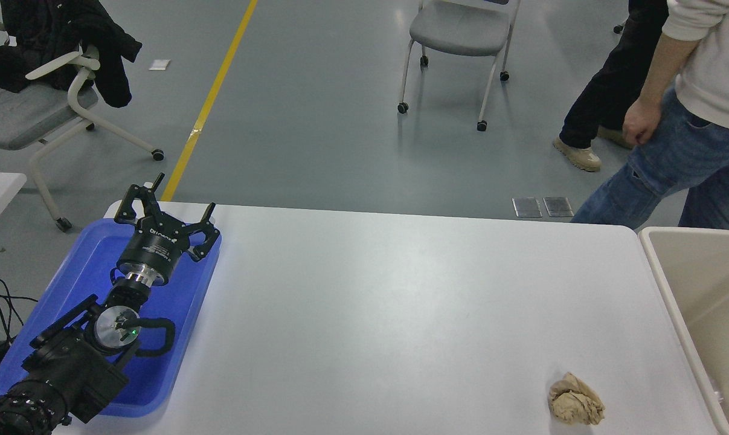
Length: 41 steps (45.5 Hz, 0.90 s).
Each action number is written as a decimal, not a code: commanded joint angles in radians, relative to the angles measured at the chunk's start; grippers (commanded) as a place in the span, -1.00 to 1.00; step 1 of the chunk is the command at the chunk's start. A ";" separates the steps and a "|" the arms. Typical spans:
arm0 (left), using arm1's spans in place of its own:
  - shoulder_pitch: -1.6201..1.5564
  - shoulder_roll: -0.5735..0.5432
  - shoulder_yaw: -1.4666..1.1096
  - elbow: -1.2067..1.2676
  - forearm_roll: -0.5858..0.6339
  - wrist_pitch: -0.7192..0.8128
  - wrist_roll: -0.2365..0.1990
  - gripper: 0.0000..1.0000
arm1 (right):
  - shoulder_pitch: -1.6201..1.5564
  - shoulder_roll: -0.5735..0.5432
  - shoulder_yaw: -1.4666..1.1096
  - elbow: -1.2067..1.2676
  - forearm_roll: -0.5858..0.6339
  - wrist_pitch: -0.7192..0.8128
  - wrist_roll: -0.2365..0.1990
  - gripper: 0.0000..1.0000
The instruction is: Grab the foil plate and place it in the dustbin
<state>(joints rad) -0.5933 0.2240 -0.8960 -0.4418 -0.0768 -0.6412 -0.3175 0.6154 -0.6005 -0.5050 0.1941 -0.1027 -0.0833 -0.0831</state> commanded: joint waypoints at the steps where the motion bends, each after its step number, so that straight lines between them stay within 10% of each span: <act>1: 0.000 0.000 0.000 0.000 0.000 0.000 0.000 1.00 | 0.116 -0.125 -0.050 0.296 -0.069 0.005 0.000 0.68; 7: 0.000 0.000 -0.001 0.000 0.000 0.000 0.000 1.00 | 0.248 -0.183 -0.168 0.511 -0.091 0.016 0.000 1.00; 20: 0.000 0.000 -0.001 0.000 0.000 0.000 0.000 1.00 | 0.535 -0.238 -0.411 0.815 -0.094 0.083 0.003 1.00; 41: 0.000 0.000 0.000 0.000 0.000 0.000 0.000 1.00 | 1.004 -0.260 -0.573 1.027 -0.298 0.703 0.002 1.00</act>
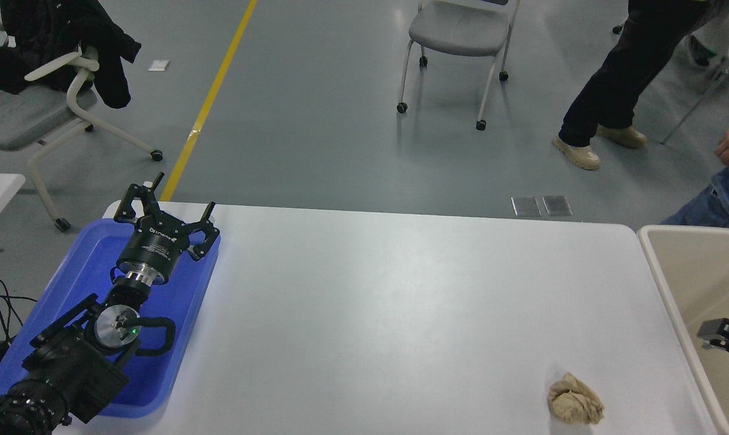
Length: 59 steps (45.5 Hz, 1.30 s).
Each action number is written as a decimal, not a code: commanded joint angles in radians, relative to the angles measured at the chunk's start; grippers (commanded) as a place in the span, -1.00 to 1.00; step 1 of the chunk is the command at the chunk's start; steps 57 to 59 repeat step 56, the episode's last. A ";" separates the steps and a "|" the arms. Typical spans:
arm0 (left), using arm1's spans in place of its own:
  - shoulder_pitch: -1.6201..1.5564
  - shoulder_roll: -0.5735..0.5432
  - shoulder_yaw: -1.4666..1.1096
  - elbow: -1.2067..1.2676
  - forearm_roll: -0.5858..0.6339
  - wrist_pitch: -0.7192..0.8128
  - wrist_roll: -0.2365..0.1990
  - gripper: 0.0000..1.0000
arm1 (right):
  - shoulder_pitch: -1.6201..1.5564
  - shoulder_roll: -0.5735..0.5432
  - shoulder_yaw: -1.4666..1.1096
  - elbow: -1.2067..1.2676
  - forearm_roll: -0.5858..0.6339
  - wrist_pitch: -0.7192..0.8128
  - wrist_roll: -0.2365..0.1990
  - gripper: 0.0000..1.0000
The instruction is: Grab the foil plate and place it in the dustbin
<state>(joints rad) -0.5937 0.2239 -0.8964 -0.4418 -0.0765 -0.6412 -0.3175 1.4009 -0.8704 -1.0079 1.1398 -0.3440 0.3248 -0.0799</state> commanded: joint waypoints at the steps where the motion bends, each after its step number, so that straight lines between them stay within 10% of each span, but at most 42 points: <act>1: 0.000 0.000 0.001 0.000 0.000 0.000 0.000 1.00 | 0.236 0.014 -0.074 0.081 -0.056 0.316 -0.001 1.00; 41: 0.000 0.000 0.001 0.000 0.000 0.002 0.000 1.00 | 0.799 0.412 -0.074 0.247 -0.004 0.461 0.002 1.00; 59: 0.000 0.000 0.001 0.000 0.000 0.000 0.000 1.00 | 0.783 0.423 -0.070 0.242 -0.006 0.461 0.002 1.00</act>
